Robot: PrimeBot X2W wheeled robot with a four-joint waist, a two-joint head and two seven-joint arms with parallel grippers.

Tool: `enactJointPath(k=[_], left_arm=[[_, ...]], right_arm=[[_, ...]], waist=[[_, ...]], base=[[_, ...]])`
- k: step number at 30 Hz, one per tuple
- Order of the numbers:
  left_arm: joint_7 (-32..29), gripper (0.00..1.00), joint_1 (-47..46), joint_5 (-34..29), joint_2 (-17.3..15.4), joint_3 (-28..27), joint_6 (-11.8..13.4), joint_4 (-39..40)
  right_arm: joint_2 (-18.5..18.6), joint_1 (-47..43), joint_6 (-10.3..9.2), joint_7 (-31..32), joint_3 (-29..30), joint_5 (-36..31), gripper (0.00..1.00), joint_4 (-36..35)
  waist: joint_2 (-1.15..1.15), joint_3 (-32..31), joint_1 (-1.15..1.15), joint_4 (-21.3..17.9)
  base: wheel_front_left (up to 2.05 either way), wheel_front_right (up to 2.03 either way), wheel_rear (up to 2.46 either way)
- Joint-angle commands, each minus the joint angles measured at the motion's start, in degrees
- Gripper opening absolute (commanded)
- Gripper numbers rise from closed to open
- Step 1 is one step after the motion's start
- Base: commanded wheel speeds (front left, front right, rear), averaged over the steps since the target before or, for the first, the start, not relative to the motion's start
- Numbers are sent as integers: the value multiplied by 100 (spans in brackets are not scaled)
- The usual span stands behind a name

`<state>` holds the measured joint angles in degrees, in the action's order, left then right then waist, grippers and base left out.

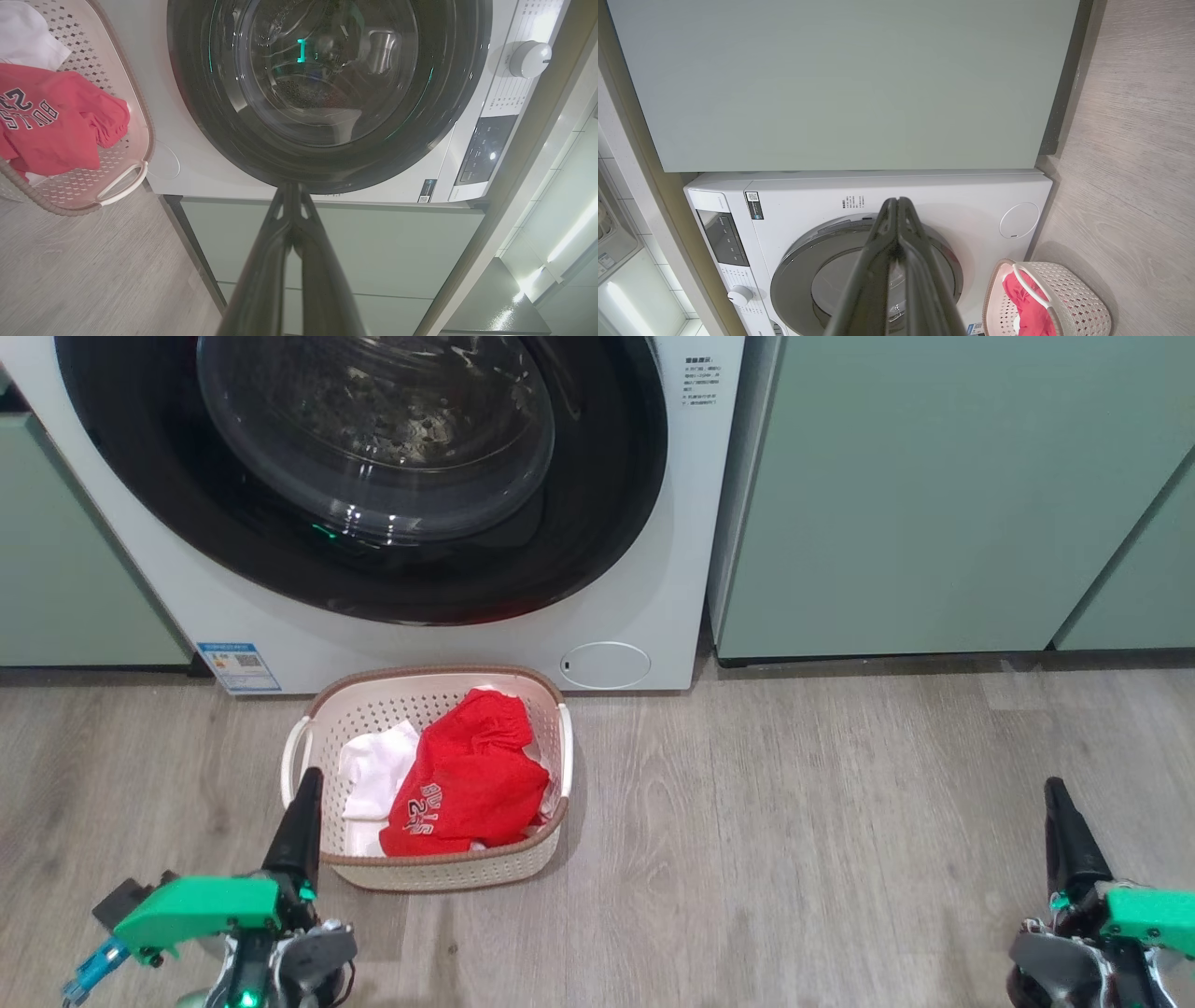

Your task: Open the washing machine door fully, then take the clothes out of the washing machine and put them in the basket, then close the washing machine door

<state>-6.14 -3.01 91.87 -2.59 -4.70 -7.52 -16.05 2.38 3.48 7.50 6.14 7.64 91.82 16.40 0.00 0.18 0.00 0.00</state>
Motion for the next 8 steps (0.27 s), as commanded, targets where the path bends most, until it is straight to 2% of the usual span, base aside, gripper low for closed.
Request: enactJointPath(k=[1, 8], left_arm=[[-35, 0, -318, 30, -29, -182, 3, 201], [-35, 0, -318, 30, -29, -182, 3, 201]], right_arm=[[50, 270, -1, 34, -113, 36, 0, -237], [50, 270, -1, 34, -113, 36, 0, -237]], waist=[[0, 0, 0, 0], [0, 0, 0, 0]], base=[[0, 0, 0], [0, 0, 0]])
